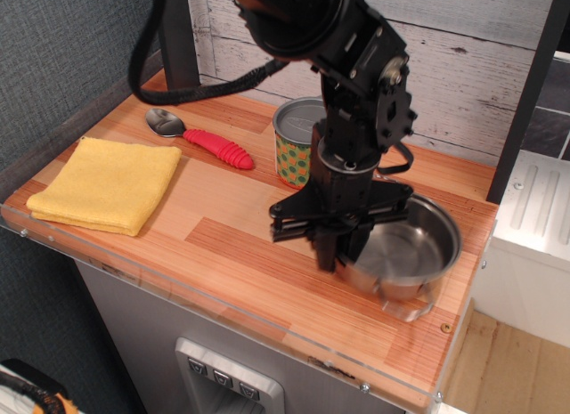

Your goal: Pick up the pot and place it on the middle right of the table

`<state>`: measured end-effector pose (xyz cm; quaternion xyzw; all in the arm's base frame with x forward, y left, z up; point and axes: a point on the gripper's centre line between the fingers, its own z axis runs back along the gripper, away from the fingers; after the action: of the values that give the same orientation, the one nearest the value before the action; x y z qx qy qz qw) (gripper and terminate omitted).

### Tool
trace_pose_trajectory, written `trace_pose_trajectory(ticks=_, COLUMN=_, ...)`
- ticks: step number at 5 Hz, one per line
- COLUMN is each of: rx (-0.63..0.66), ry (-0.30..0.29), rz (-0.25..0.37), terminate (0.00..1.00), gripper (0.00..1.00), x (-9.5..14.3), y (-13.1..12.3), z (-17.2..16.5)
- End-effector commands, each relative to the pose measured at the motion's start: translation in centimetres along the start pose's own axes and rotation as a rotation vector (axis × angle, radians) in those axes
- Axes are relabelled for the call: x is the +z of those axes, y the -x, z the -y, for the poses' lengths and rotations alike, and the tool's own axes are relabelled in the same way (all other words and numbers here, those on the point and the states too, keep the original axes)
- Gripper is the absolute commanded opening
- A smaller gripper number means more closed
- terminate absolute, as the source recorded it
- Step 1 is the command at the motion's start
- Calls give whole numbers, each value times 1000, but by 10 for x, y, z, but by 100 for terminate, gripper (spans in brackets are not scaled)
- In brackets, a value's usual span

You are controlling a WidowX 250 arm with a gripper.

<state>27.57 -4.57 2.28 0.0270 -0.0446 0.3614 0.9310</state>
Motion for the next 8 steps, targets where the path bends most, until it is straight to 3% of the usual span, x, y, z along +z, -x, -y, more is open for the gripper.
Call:
trace_pose_trajectory(ticks=1, rx=-3, ry=23, rz=25, terminate=0, gripper=100, x=17, y=-6, z=-12)
trace_pose_trajectory(ticks=2, rx=21, ry=54, rz=31, terminate=0, gripper=100, x=34, y=-9, z=-17)
trace_pose_trajectory(ticks=3, rx=113, ry=103, rz=34, terminate=0, gripper=100, x=63, y=-16, z=-29)
trace_pose_trajectory(ticks=4, rx=260, ry=101, rz=68, terminate=0, gripper=100, x=90, y=-23, z=-53)
trace_pose_trajectory(ticks=6, rx=216, ry=-6, rz=73, terminate=0, gripper=100, x=130, y=-26, z=-96)
trace_pose_trajectory(ticks=7, rx=204, ry=-38, rz=52, terminate=0, gripper=100, x=145, y=-27, z=-118)
trace_pose_trajectory(ticks=8, rx=160, ry=-106, rz=1, terminate=0, gripper=100, x=149, y=-32, z=-138)
